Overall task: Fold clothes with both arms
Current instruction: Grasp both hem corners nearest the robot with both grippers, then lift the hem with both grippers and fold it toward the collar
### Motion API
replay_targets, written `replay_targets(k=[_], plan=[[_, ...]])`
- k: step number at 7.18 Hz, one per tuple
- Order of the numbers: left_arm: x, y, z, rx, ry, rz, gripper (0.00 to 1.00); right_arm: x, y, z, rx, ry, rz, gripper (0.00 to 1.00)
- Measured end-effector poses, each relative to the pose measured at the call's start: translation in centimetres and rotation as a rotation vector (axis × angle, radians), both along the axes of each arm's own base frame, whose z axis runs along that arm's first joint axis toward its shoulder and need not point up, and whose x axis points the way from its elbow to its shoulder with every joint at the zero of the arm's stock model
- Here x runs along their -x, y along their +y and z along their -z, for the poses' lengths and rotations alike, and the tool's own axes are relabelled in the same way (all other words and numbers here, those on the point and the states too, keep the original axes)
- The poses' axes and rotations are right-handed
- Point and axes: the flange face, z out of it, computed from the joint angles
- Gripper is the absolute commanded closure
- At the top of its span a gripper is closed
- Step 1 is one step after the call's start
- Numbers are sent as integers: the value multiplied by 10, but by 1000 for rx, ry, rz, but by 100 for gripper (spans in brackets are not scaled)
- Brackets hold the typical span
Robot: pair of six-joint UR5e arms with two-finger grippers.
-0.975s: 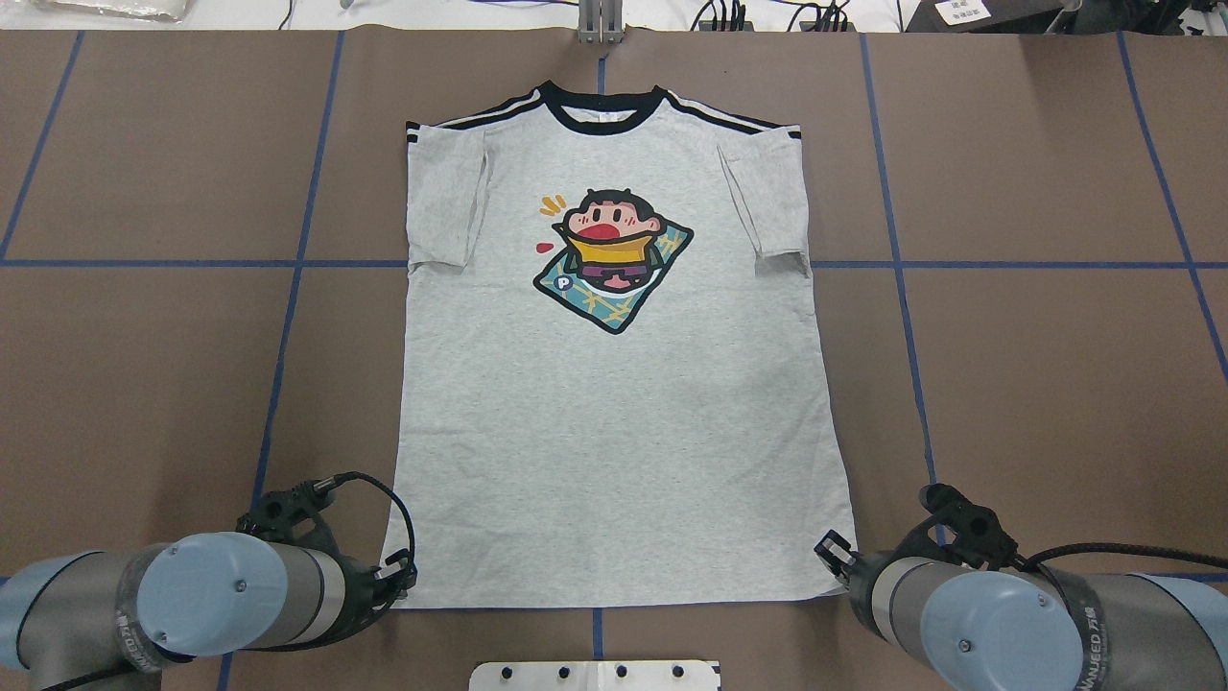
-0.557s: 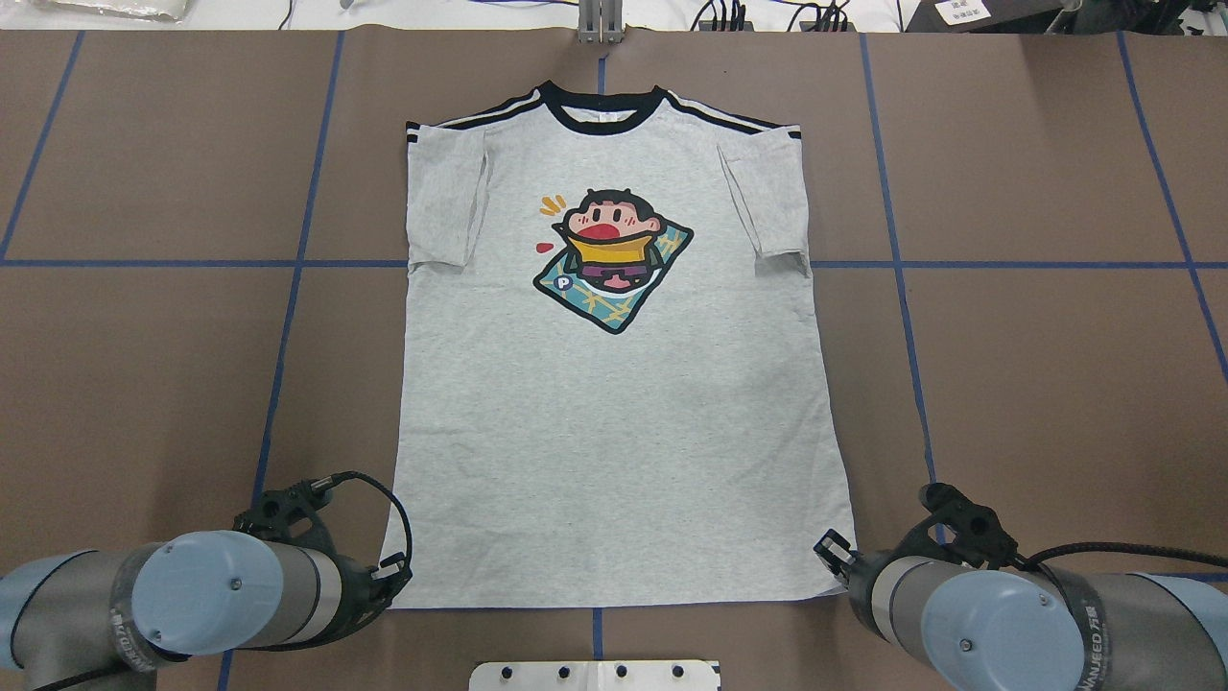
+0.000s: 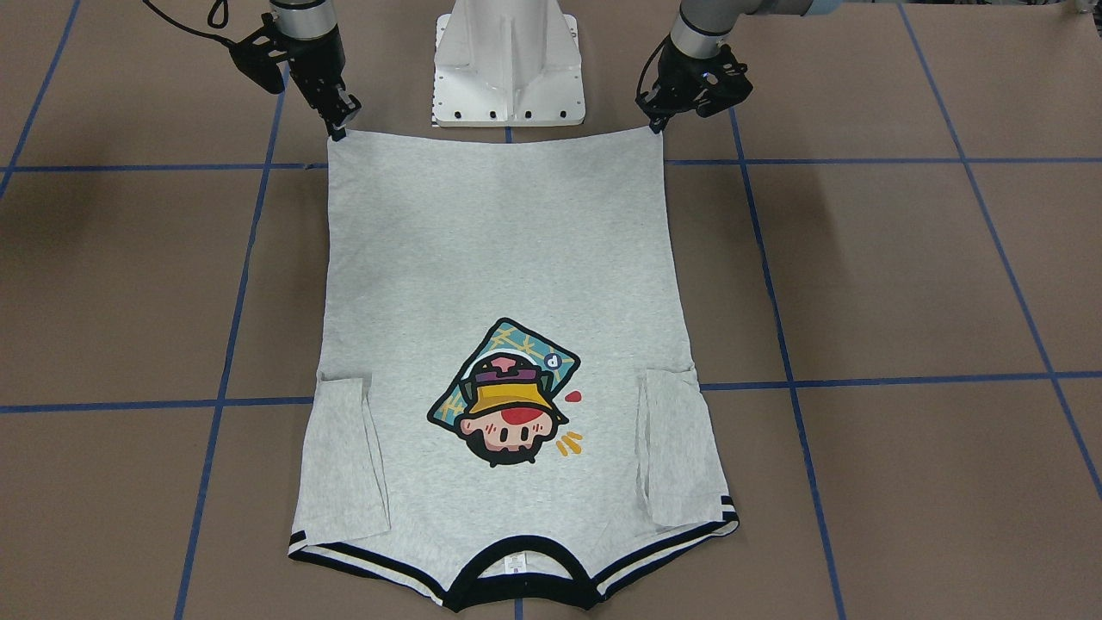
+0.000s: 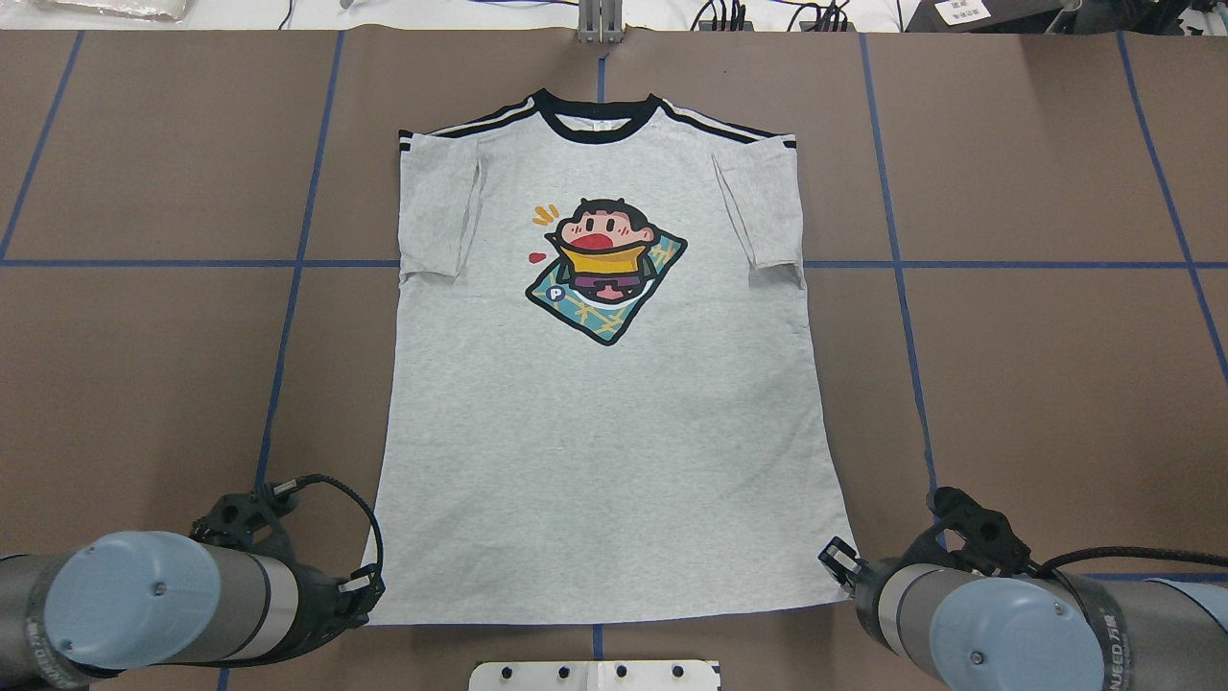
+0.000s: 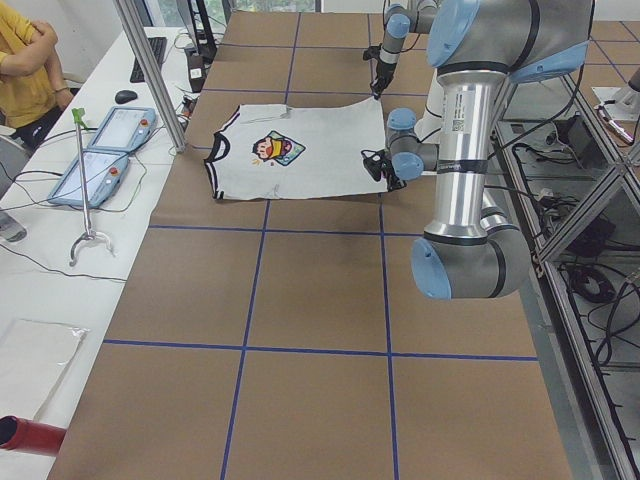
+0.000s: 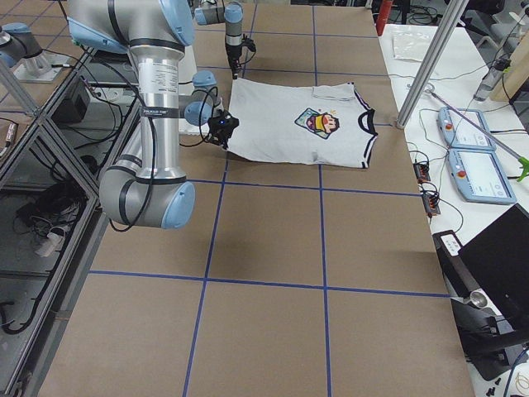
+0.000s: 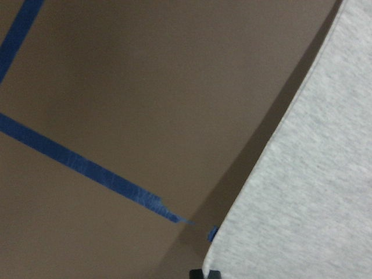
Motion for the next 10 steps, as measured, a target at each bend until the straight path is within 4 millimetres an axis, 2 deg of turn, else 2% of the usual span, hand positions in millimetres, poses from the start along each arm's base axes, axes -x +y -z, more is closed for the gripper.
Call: replay_targets(k=[1,3,4,5,7,8,10], plan=[[9,3,7,11,16,-10,100,-3,5,6,2,-4,11,100],[13,3,13,8,32,-21,100,-8,5,15,0,-19,11,100],[15,-7,16,-14,38,-16,100,-13,-3,18,-4,-24,-4,100],[23,-27,22,-66,48,-9,100,-17,-16,20,-17,-26,-21,100],[37,-92,46,-171,47,30,100,-20,-59,29,-110,-15,-13,100],[35,-128,52,-210,28,53,100,-16,-89,33,-158,3,-8,100],[32,-211,51,-282,-24,110,100,-13,-166,39,-205,43,-3,100]])
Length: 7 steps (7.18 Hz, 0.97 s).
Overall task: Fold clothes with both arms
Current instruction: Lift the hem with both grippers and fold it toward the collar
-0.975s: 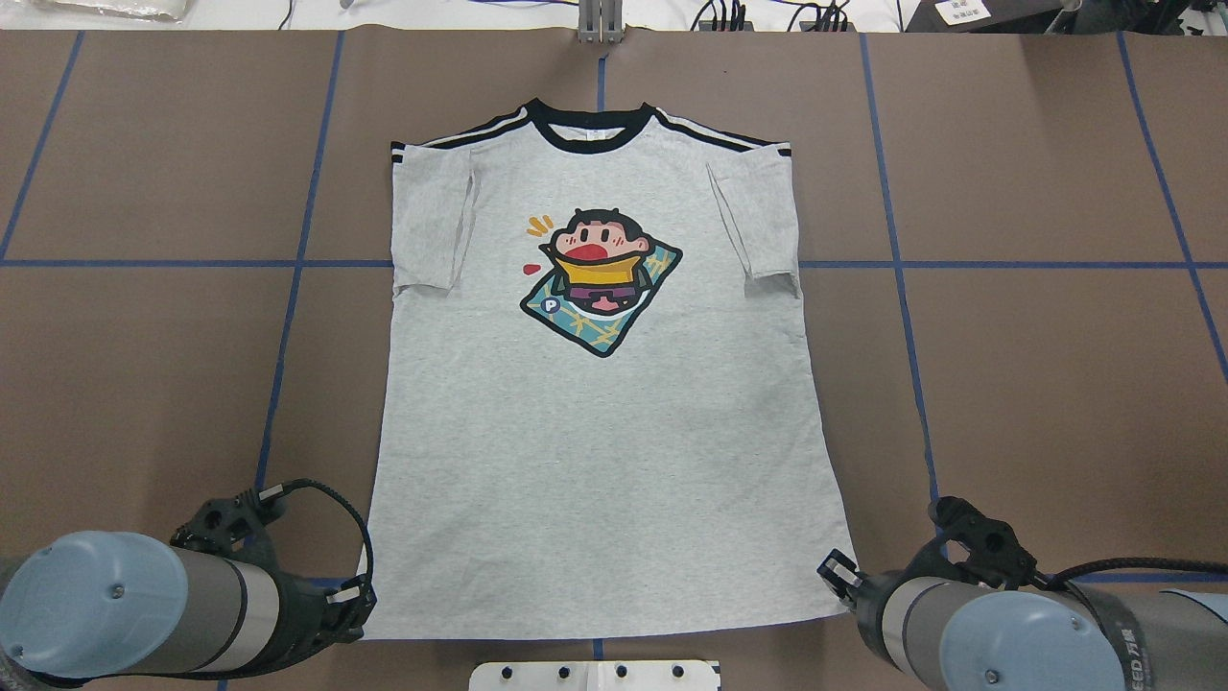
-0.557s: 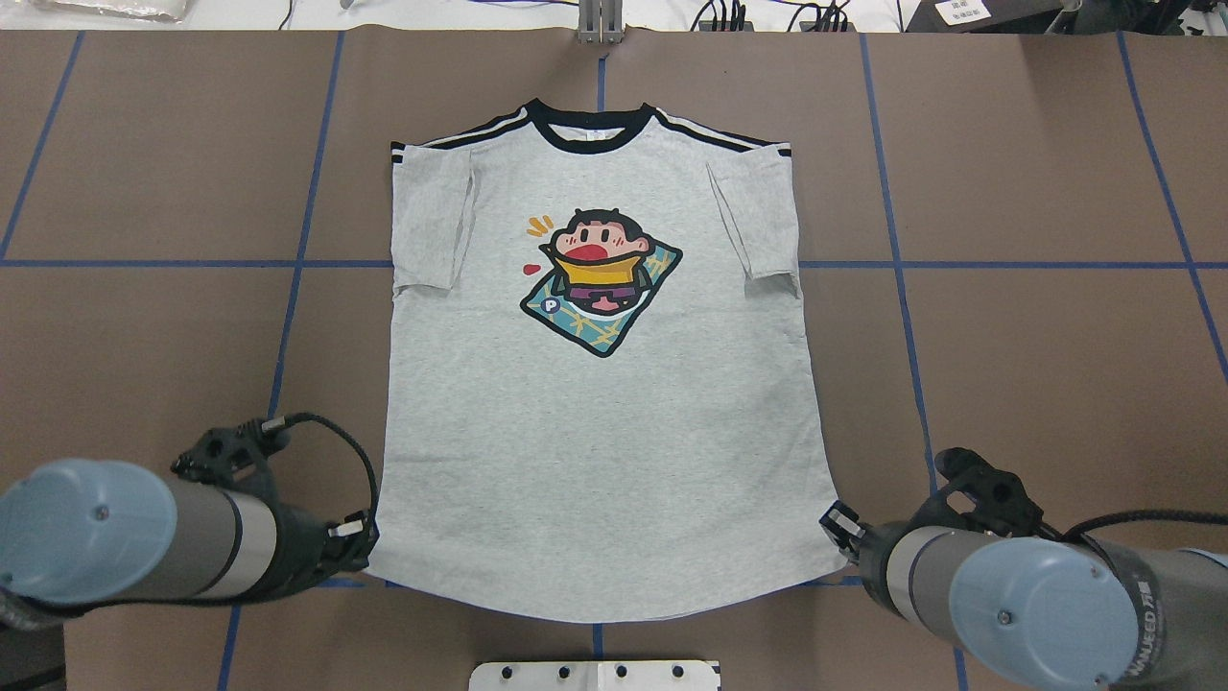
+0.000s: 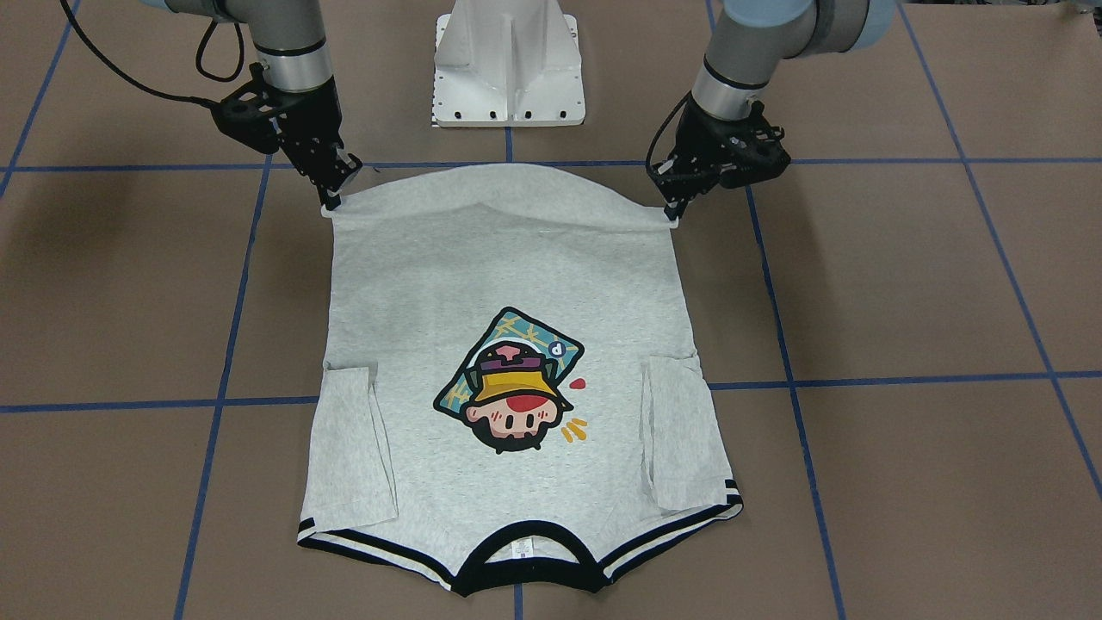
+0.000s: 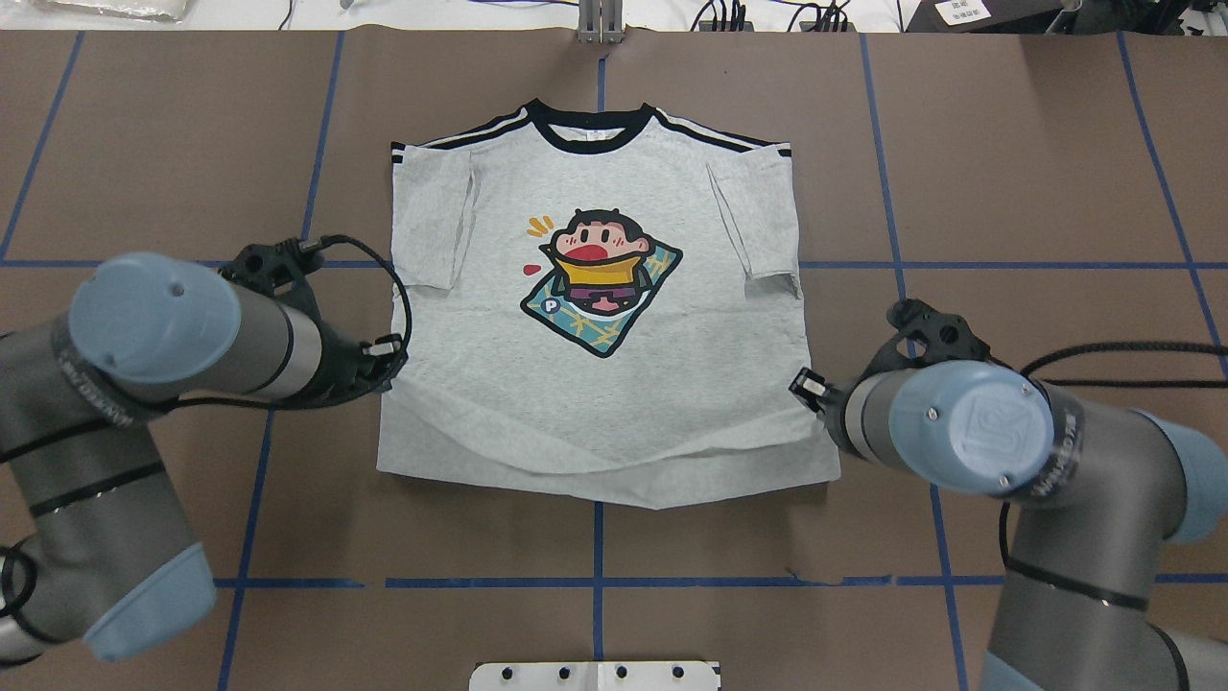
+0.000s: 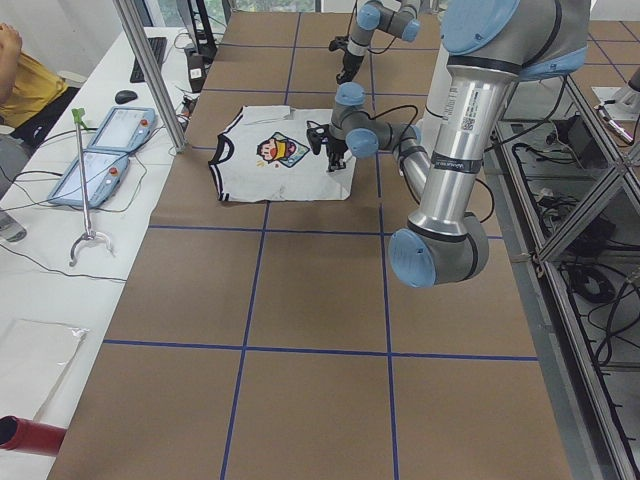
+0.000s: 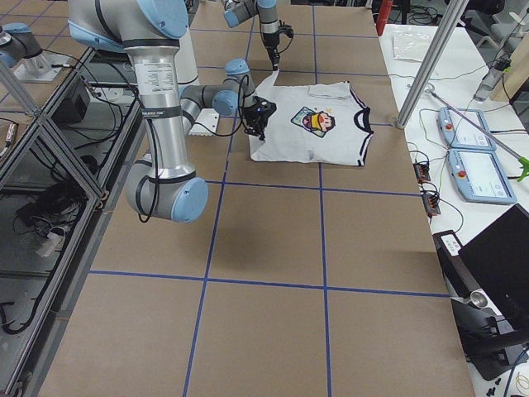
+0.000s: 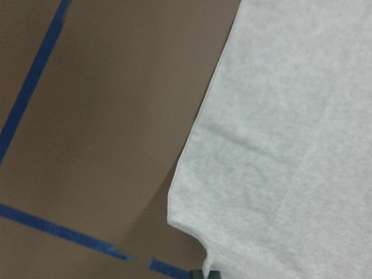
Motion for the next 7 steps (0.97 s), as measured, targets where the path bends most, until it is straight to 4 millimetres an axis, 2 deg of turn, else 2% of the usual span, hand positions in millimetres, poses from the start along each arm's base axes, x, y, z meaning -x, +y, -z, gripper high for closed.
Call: replay_targets(k=[2,3,5,7], plan=[[10,-78,-18,-63,-28,61,100,-5,-87,2,-35,56,-21,100],[13,-108,-30,-80,-27,90,100,-8,-127,2,-48,88,-38,100],[15,-150,-37,-95,-21,134,100,-7,-198,6,-57,148,-65,100],[8,-181,-40,-107,-12,159,100,10,-254,-1,-67,165,-86,100]])
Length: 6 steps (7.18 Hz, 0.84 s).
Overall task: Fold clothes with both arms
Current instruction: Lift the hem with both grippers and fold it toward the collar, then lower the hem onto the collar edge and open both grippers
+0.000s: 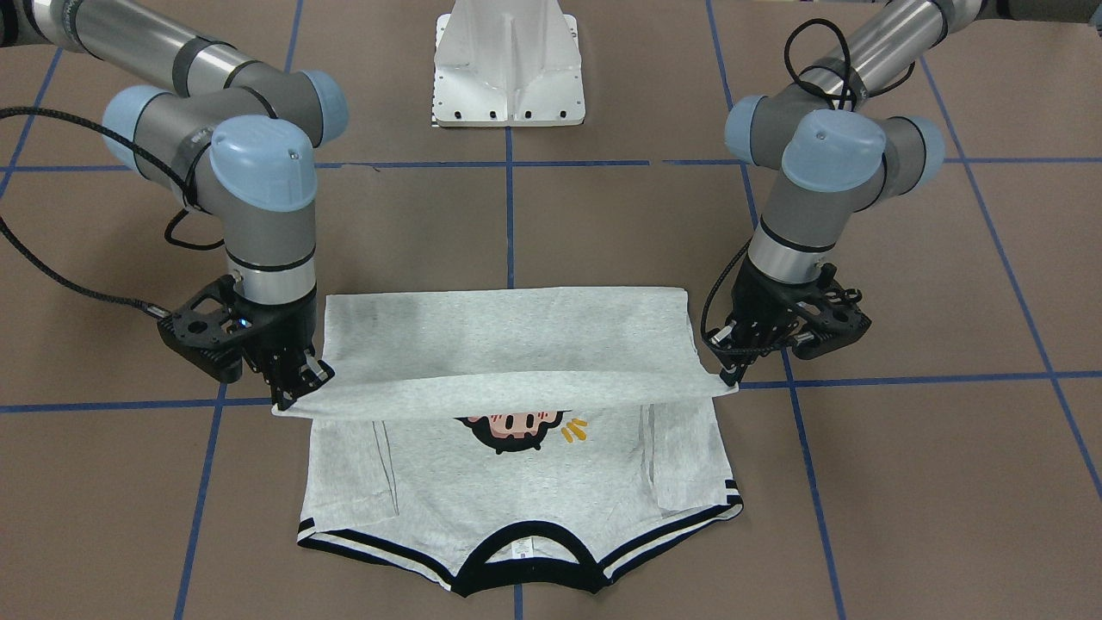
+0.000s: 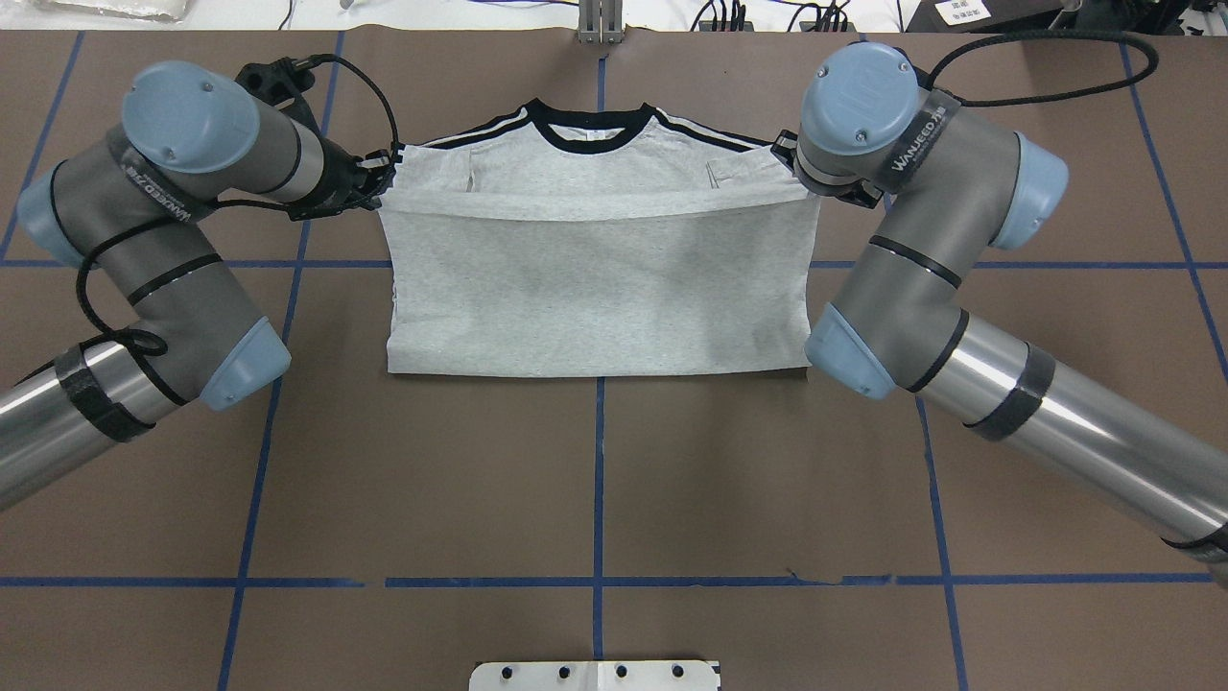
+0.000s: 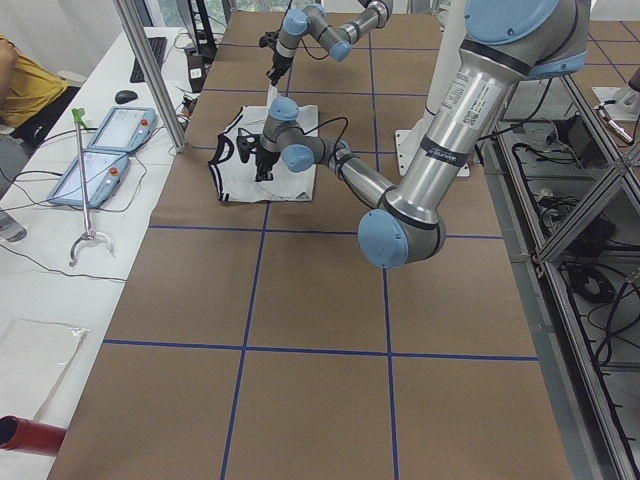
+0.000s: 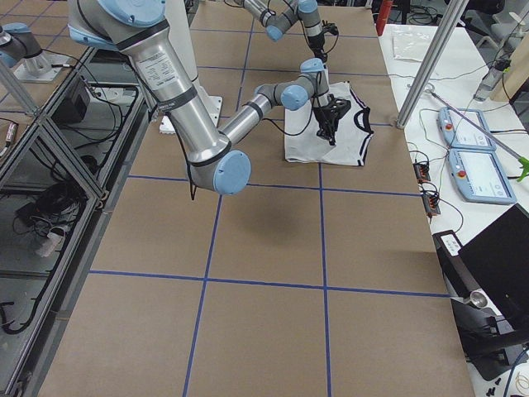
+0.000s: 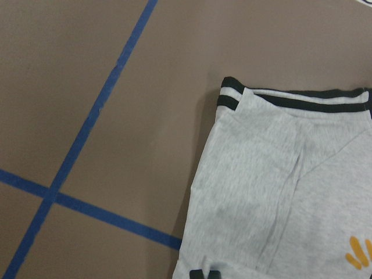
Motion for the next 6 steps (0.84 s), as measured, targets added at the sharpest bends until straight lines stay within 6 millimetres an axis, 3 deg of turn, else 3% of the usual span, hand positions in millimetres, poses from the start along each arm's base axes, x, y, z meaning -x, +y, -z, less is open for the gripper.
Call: replay_targets(k=[3,6], plan=[[-20,-34,-34,-25,18,18,100,37,-47,-14,-4,6,-7,100],[-32,-52,-54,-49,26,35,100,50,-64,-40,-14,9,-15,100]])
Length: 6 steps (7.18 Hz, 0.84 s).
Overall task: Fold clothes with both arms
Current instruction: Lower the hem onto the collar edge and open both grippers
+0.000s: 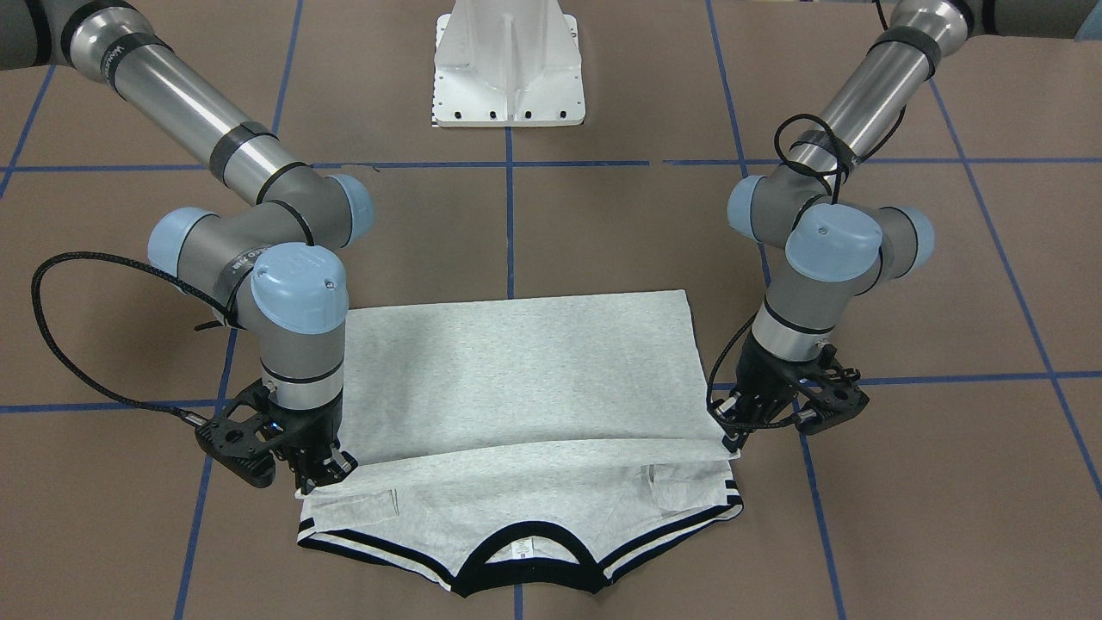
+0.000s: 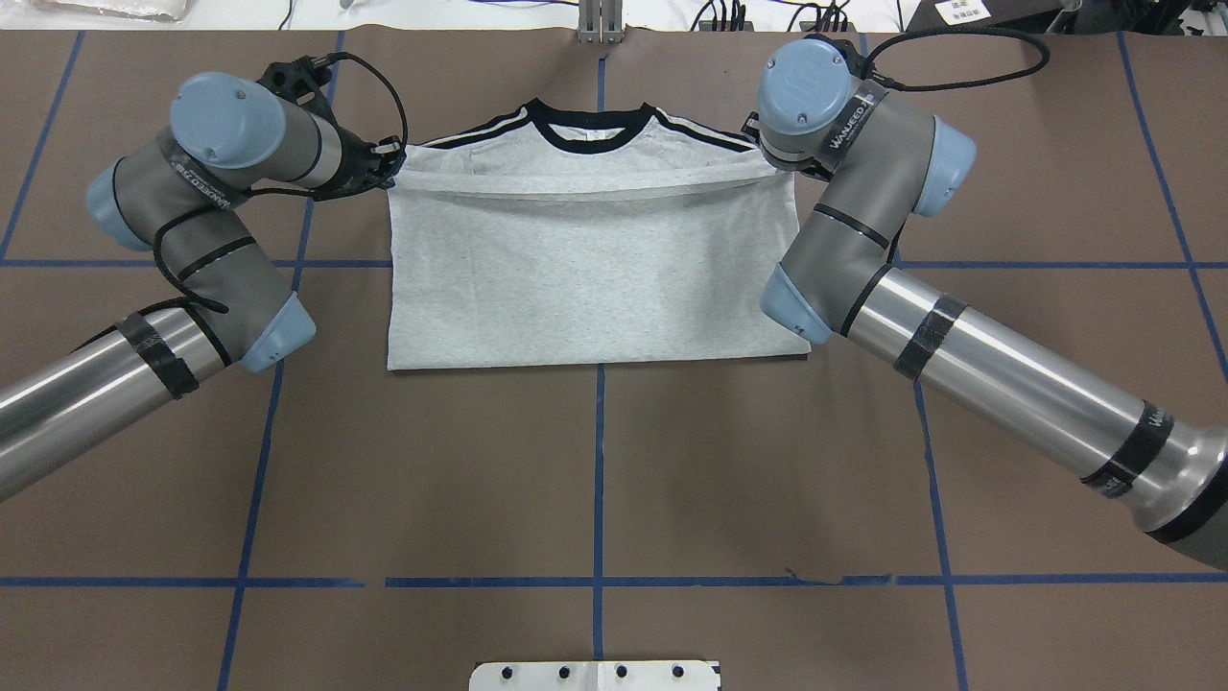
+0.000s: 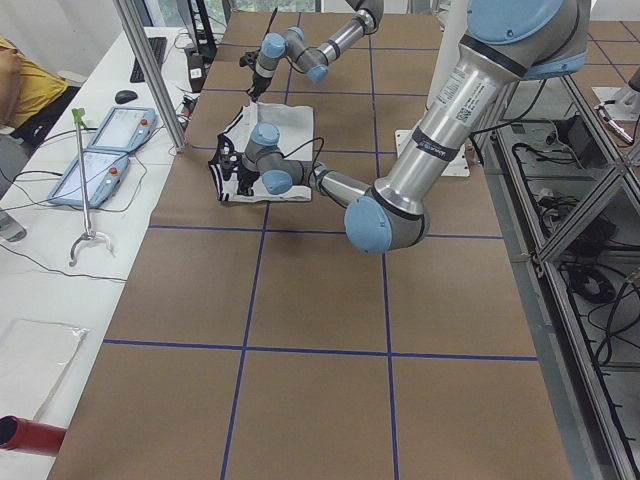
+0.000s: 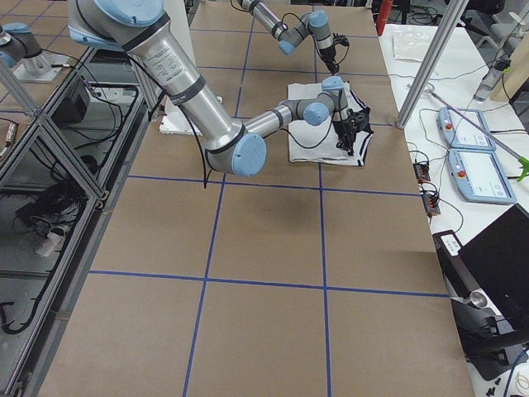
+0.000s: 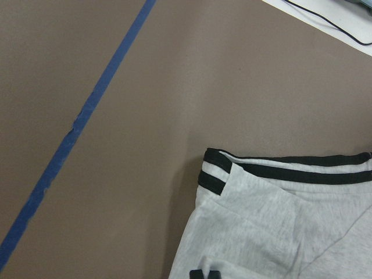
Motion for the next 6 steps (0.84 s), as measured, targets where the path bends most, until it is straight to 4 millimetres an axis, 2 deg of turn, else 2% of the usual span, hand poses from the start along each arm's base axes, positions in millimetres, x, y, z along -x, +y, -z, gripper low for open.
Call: replay_targets(k=[6], plan=[[3,-14,2,-5,-2,21,100,-5,-9,-8,4,8,-14,100]])
